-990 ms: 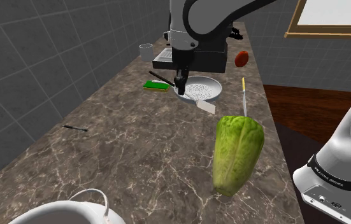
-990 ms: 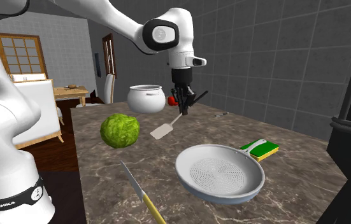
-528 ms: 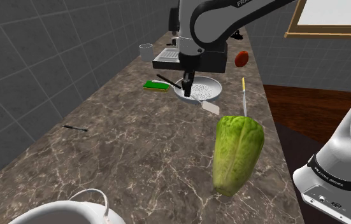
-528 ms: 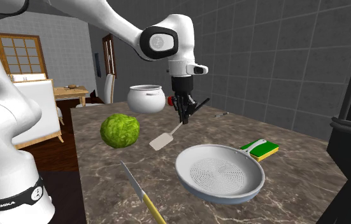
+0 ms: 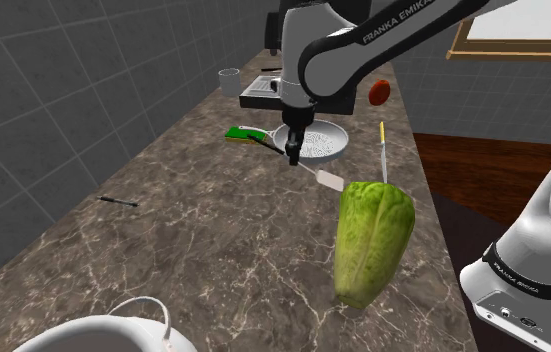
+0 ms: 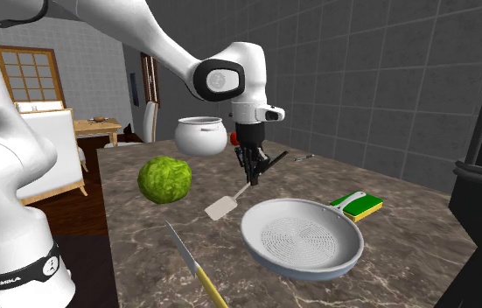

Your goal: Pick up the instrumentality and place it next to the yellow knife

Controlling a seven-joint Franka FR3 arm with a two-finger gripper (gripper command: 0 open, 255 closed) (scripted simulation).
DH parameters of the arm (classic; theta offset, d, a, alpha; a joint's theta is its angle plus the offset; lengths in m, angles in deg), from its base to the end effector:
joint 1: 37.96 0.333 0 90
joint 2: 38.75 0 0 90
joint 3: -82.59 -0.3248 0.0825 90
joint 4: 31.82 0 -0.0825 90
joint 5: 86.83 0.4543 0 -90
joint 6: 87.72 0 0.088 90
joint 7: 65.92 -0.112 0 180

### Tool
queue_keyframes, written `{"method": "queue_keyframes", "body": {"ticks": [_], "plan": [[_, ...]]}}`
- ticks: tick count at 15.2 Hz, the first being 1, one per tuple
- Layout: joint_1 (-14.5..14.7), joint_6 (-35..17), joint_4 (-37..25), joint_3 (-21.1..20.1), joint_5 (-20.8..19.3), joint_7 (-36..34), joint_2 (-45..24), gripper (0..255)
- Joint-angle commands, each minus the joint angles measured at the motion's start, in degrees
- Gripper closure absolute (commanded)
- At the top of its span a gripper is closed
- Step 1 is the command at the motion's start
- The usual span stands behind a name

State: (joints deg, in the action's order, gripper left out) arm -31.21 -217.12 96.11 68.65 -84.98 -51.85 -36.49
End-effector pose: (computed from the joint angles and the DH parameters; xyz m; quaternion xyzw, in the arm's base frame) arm 0.5440 0.2066 0.3562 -0.9567 -0.2892 -0.0315 0.0099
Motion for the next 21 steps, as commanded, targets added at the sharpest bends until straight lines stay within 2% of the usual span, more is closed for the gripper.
{"method": "queue_keyframes", "body": {"ticks": [1,7,15,16,21], "plan": [[0.01,-1.49,0.85,-0.03,-0.17,-0.11,-0.63,255],[0.05,-6.1,2.82,-0.09,-0.98,-0.65,-3.33,255],[0.06,-6.3,2.9,-0.09,-1.02,-0.68,-3.47,255],[0.06,-6.3,2.9,-0.09,-1.02,-0.68,-3.47,0],[0.06,-6.3,2.9,-0.09,-1.02,-0.68,-3.47,0]]}}
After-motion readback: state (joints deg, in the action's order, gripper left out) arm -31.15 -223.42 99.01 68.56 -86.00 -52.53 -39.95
